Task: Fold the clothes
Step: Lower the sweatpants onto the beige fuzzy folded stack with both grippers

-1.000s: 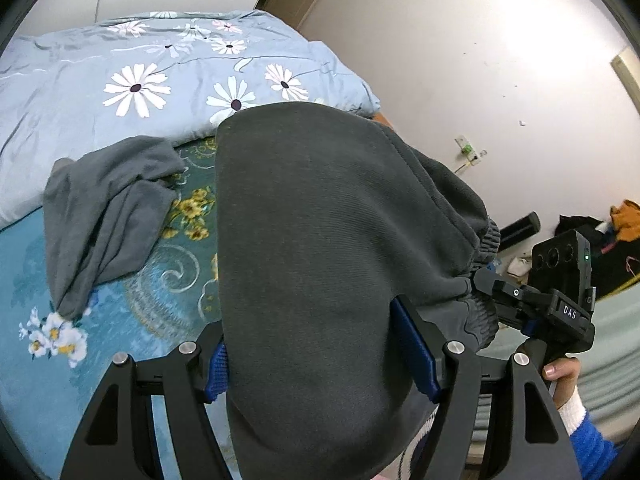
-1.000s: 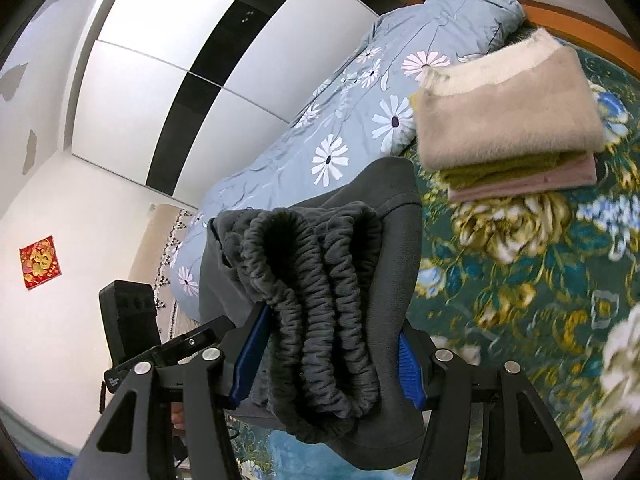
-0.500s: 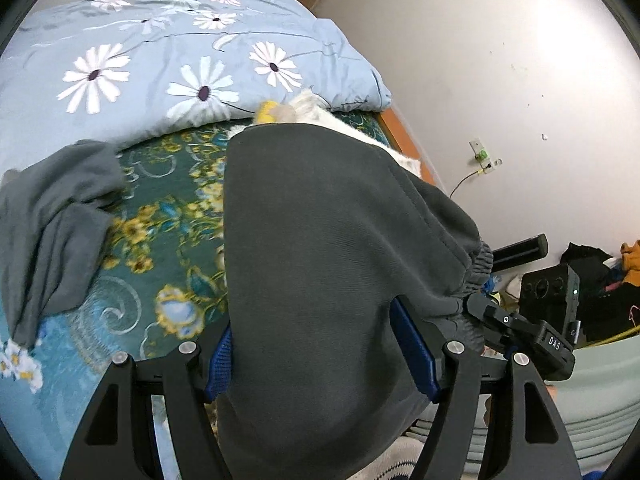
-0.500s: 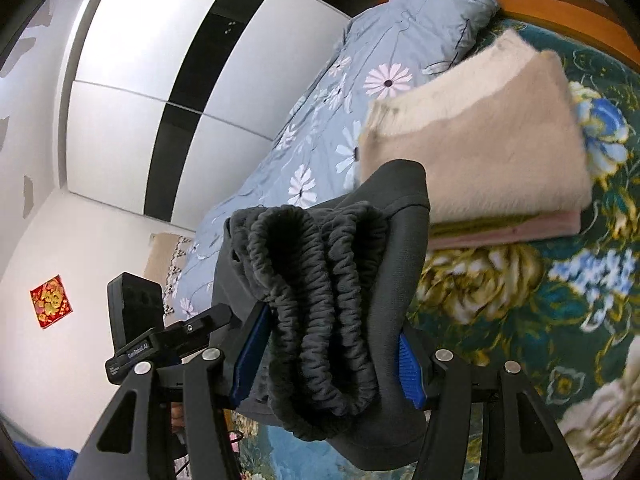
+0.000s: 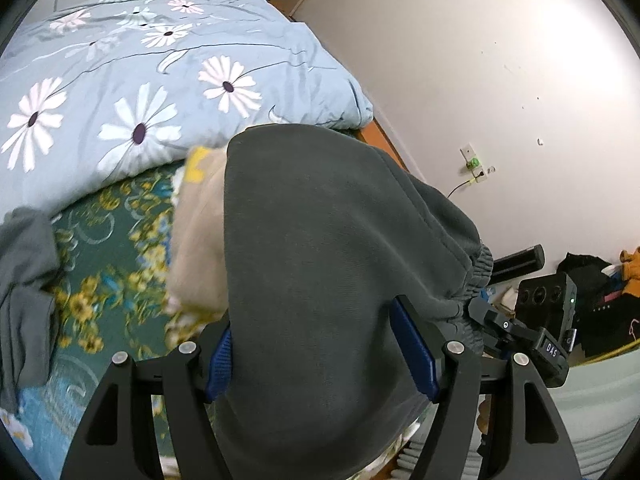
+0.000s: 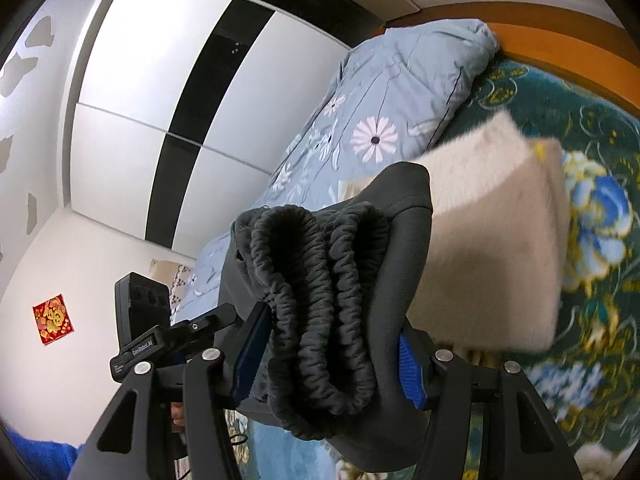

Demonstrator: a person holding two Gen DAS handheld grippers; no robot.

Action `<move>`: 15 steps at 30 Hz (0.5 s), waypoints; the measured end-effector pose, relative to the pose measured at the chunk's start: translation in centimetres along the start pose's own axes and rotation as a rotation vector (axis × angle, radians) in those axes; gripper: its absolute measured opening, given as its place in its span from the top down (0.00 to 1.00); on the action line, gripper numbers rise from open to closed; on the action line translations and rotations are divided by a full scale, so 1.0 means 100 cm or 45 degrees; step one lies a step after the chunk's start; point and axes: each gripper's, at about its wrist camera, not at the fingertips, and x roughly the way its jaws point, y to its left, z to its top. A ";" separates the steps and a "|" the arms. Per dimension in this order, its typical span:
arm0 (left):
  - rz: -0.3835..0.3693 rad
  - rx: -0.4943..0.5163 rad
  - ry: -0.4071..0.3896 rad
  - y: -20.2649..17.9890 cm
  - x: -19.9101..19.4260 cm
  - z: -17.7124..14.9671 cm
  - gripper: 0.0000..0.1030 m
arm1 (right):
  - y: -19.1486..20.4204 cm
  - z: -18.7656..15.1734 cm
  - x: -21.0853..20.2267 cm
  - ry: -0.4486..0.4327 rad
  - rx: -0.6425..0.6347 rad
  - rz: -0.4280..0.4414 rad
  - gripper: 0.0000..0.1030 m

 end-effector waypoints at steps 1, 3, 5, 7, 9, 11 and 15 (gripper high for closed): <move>-0.002 0.002 0.000 -0.002 0.005 0.007 0.30 | -0.003 0.007 0.001 -0.003 -0.003 -0.001 0.41; -0.002 0.009 0.000 -0.004 0.013 0.018 0.30 | -0.007 0.020 0.003 -0.012 -0.012 -0.004 0.41; -0.002 0.016 -0.002 -0.005 0.022 0.029 0.30 | -0.012 0.032 0.006 -0.020 -0.015 0.004 0.41; -0.002 0.014 -0.004 -0.006 0.029 0.039 0.30 | -0.018 0.040 0.008 -0.022 -0.012 0.007 0.41; -0.001 0.004 -0.003 -0.005 0.037 0.047 0.30 | -0.024 0.049 0.014 -0.022 -0.011 0.001 0.41; 0.000 -0.003 0.001 -0.003 0.047 0.054 0.30 | -0.030 0.057 0.021 -0.028 -0.008 -0.005 0.41; -0.005 -0.026 0.022 0.004 0.069 0.060 0.30 | -0.053 0.067 0.030 -0.034 0.027 -0.031 0.41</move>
